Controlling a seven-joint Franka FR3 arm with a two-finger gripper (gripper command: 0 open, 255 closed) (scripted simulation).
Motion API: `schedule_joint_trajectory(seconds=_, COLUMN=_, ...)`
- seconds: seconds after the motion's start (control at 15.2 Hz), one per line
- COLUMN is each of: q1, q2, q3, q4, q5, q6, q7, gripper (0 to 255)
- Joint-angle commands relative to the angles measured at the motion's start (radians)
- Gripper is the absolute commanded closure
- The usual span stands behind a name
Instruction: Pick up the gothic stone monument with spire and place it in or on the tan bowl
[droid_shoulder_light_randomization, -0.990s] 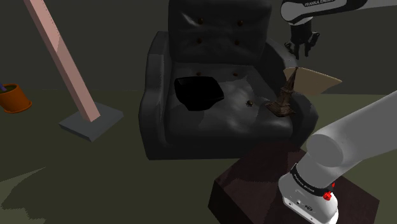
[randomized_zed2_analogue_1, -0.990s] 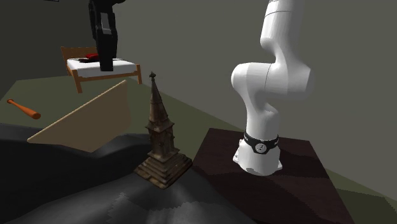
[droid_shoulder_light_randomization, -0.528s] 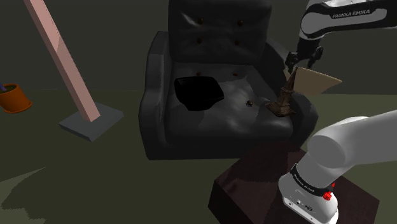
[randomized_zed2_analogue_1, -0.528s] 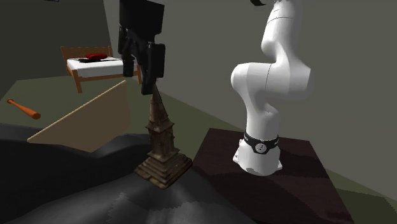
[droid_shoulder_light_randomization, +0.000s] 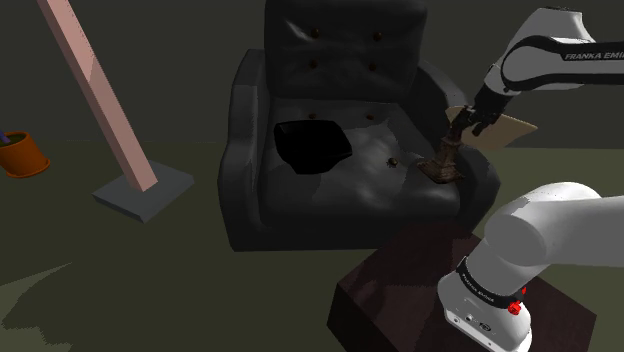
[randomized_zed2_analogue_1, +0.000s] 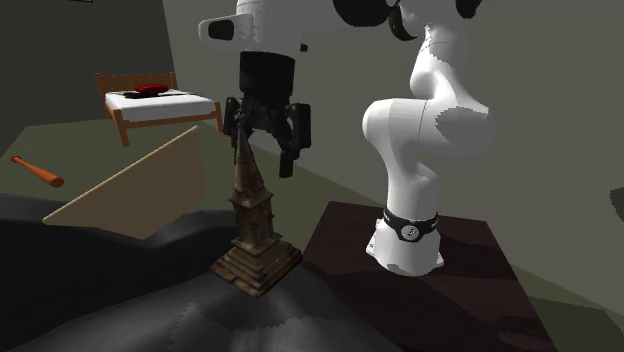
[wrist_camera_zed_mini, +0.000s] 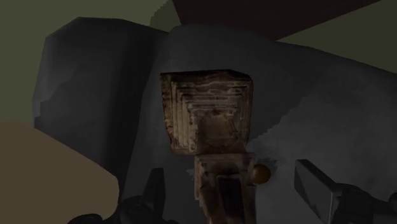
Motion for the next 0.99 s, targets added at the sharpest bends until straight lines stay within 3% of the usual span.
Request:
schedule_joint_trajectory(seconds=0.0, q1=0.002, q2=0.007, q3=-0.016, q4=-0.022, q5=-0.005, q6=0.032, q7=-0.007, gripper=0)
schedule_joint_trajectory(seconds=0.26, q1=0.004, q2=0.044, q3=-0.044, q4=-0.061, q5=-0.024, q6=0.109, q7=-0.004, gripper=0)
schedule_joint_trajectory(seconds=0.79, q1=0.004, q2=0.044, q3=-0.044, q4=-0.06, q5=-0.024, q6=0.108, q7=-0.004, gripper=0)
schedule_joint_trajectory(seconds=0.86, q1=0.004, q2=0.044, q3=-0.044, q4=-0.06, q5=-0.024, q6=0.108, q7=-0.004, gripper=255)
schedule_joint_trajectory(seconds=0.92, q1=0.004, q2=0.044, q3=-0.044, q4=-0.06, q5=-0.024, q6=0.108, q7=-0.004, gripper=255)
